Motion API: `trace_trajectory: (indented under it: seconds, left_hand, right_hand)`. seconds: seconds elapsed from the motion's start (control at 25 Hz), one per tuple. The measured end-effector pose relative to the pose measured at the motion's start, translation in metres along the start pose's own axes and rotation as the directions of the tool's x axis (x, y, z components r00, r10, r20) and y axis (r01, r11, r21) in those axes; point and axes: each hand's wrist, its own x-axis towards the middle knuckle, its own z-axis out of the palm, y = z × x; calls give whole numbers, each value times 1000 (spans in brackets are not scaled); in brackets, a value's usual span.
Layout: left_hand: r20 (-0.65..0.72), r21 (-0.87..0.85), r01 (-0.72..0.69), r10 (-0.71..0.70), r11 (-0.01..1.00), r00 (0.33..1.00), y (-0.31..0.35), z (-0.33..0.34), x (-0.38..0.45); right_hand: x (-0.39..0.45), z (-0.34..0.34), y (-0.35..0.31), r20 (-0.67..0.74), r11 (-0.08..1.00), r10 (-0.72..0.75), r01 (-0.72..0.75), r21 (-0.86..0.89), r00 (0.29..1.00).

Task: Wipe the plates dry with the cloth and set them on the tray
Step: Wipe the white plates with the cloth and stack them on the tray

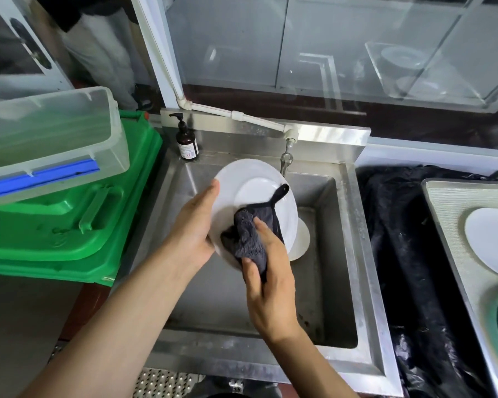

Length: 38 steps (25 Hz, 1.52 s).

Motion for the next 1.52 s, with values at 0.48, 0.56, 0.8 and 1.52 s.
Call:
trace_trajectory:
  seconds: [0.48, 0.56, 0.8, 1.52]
  left_hand:
    - [73, 87, -33, 27, 996, 997, -12, -18, -12]
    - [56, 121, -38, 31, 992, 998, -12, -24, -11]
    - [80, 223, -107, 91, 969, 993, -26, -24, -17]
    - [79, -158, 137, -126, 978, 989, -3, 4, -19]
  right_hand:
    - [72, -7, 1, -168, 998, 56, -60, -18, 984]
    - [61, -11, 10, -294, 966, 257, -245, 78, 921]
    - [78, -6, -16, -12, 980, -124, 120, -161, 992]
    - [-7, 15, -18, -47, 986, -164, 162, -36, 985]
